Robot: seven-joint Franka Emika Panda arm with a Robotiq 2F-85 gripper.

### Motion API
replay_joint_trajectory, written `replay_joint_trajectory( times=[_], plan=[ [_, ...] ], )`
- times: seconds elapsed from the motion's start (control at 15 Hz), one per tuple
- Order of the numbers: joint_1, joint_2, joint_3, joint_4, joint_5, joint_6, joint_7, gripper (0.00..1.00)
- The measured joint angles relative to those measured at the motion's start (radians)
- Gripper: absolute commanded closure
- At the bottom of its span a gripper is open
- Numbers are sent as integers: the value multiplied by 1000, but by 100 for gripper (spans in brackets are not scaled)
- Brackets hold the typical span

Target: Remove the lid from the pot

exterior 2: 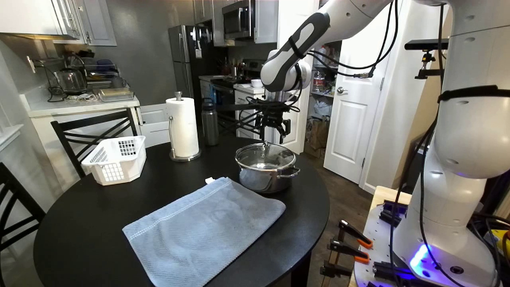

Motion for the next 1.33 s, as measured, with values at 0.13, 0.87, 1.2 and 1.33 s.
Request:
replay_joint_trajectory(
  times=[0.13,0.87,1.2,1.33],
  plan=[
    [4,0,1,0,-10,-1,-2,0],
    [35,0,28,0,-8,-14,-15,40],
    [35,1,28,0,-8,-15,-15,73],
    [35,2,28,0,-9,-15,-15,85]
  ],
)
